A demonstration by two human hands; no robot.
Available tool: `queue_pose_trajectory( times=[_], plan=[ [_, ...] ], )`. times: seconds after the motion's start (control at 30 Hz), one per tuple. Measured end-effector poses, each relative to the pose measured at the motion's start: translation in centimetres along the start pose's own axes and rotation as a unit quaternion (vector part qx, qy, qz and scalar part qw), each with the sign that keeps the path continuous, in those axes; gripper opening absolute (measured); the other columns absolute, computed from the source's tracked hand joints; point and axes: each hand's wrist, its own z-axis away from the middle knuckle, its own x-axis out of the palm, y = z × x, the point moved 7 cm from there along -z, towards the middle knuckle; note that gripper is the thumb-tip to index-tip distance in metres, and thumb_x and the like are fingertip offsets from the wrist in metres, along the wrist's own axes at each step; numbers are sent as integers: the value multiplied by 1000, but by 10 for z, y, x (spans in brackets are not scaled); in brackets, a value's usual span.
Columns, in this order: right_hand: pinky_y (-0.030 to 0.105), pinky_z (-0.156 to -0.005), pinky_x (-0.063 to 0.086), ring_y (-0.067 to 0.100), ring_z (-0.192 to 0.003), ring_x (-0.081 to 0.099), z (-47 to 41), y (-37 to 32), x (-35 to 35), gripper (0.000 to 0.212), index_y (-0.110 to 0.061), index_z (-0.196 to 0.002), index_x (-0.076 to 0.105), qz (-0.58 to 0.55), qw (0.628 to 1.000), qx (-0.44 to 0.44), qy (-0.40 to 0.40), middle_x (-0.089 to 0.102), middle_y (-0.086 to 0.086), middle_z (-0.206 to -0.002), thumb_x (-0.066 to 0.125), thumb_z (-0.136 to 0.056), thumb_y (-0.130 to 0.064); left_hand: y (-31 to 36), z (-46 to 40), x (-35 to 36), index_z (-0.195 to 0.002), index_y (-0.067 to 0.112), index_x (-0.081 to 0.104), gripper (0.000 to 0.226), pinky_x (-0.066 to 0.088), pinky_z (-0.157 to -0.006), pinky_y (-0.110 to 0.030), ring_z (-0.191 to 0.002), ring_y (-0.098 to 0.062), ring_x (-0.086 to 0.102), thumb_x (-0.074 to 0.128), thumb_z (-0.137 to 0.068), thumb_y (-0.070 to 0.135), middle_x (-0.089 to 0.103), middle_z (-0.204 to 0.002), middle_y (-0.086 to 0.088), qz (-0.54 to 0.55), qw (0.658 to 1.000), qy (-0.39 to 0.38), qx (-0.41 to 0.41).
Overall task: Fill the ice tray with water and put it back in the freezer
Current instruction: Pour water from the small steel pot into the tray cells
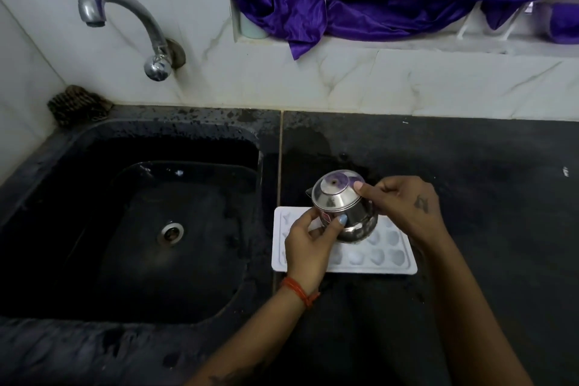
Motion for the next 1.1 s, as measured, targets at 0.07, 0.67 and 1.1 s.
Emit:
queue_pose_trajectory(
  times=[0.07, 0.67, 1.1],
  plan=[
    [36, -68, 53, 14, -61, 64, 8, -3, 0, 40, -15, -55, 67, 21, 1000, -3, 6, 66, 0, -55, 69, -76, -49, -4, 7, -2, -97, 24, 68, 16, 51, -77, -15, -86, -4, 69, 70, -82, 19, 73, -91, 9, -1, 1000, -1, -4],
    [35, -59, 49, 25, -57, 61, 31, -33, 21, 50, -7, -56, 62, 151, 988, -19, 32, 63, 12, -56, 64, -79, -52, -24, 11, -21, -108, 18, 67, 23, 49, -97, -45, -100, -16, 67, 63, -87, 27, 72, -104, -2, 6, 996, -57, -66],
    [30, -53, 44, 16, -49, 55, 32, -10, 16, 46, -11, -49, 61, 51, 998, 1, 33, 61, 4, -50, 70, -77, -48, -15, 10, -19, -111, 16, 67, 27, 51, -93, -30, -99, -9, 67, 67, -84, 22, 73, -102, 4, -4, 999, -38, -22]
  ],
)
